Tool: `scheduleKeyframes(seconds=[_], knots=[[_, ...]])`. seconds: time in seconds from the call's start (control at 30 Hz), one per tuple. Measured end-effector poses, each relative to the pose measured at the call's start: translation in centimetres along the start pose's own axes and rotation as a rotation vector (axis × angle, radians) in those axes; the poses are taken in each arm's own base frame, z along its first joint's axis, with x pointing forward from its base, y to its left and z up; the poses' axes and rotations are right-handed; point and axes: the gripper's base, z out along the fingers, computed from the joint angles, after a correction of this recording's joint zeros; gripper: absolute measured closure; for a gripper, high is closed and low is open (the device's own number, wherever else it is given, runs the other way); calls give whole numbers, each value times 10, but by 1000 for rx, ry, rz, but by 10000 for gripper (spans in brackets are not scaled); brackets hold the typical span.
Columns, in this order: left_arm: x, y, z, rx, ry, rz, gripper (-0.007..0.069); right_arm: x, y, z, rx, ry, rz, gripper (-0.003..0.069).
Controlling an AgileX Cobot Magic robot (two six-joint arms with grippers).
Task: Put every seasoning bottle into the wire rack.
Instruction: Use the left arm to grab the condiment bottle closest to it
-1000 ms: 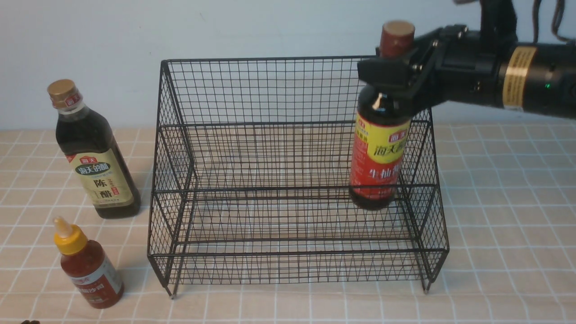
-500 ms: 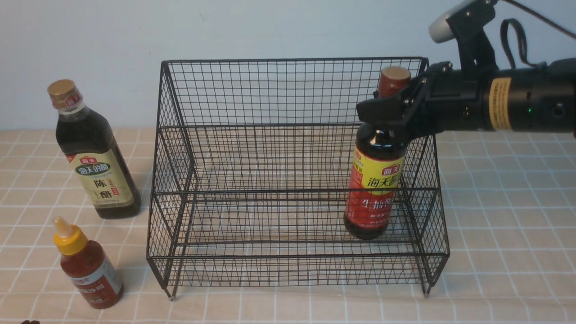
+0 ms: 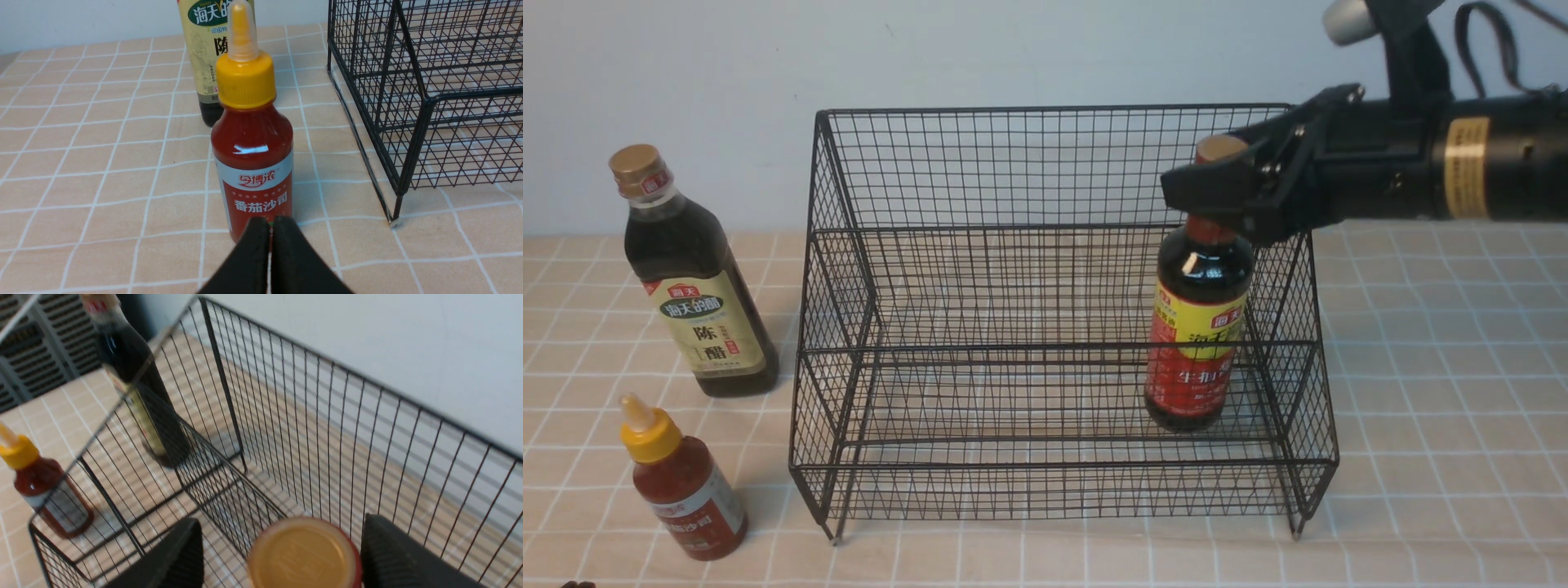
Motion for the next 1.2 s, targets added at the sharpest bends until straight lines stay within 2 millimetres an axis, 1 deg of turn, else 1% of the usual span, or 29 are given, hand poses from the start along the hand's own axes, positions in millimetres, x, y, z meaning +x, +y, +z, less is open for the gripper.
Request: scheduleKeyframes(seconds=[0.03,0.07,0.17,0.2,0.27,0.33,0.4,0.43,0.47,0.5,0.57,0.6,0.63,0.67,0.7,0.8,0.87,0.9,0.93,0.97,1.0,1.03,1.1,1.13,1.17,1.2], knots=[[0,0,0,0,0,0,631,-6,4,-7,4,-21,-8,181],[0,0,0,0,0,0,631,-8,6,-9,5,-28,-8,181],[0,0,0,0,0,0,631,-24,18,-29,10,-84,6,180],[0,0,0,0,0,0,631,-24,18,-30,10,-86,8,181],[0,0,0,0,0,0,631,-34,28,-44,4,-124,25,202],[0,0,0,0,0,0,631,-37,32,-49,-2,-137,27,222],[0,0,0,0,0,0,631,-47,43,-65,-4,-181,-1,302],[0,0,0,0,0,0,631,-48,44,-66,-3,-184,-6,309],[0,0,0,0,0,0,631,-52,49,-75,5,-207,-47,356],[0,0,0,0,0,0,631,-53,50,-76,7,-211,-55,372],[0,0,0,0,0,0,631,-60,57,-90,57,-253,-187,476],[0,0,0,0,0,0,631,-62,58,-94,71,-264,-217,496],[0,0,0,0,0,0,631,-68,60,-105,148,-292,-356,581],[0,0,0,0,0,0,631,-69,61,-107,158,-299,-359,589],[0,0,0,0,0,0,631,-73,60,-115,251,-315,-468,633],[0,0,0,0,0,0,631,-82,52,-135,508,-317,-654,664],[0,0,0,0,0,0,631,-86,44,-148,687,-305,-697,670],[0,0,0,0,0,0,631,-85,37,-156,802,-292,-675,671],[0,0,0,0,0,0,631,-85,35,-157,816,-293,-660,671],[0,0,0,0,0,0,631,-82,30,-161,888,-287,-603,671],[0,0,0,0,0,0,631,-76,21,-166,980,-272,-487,671],[0,0,0,0,0,0,631,-69,15,-169,1040,-244,-412,671],[0,0,0,0,0,0,631,-54,8,-171,1097,-183,-234,671],[0,0,0,0,0,0,631,-45,5,-170,1113,-126,-172,671],[0,0,0,0,0,0,631,-33,3,-168,1109,-57,-56,671],[0,0,0,0,0,0,631,-25,3,-167,1100,5,-24,671]])
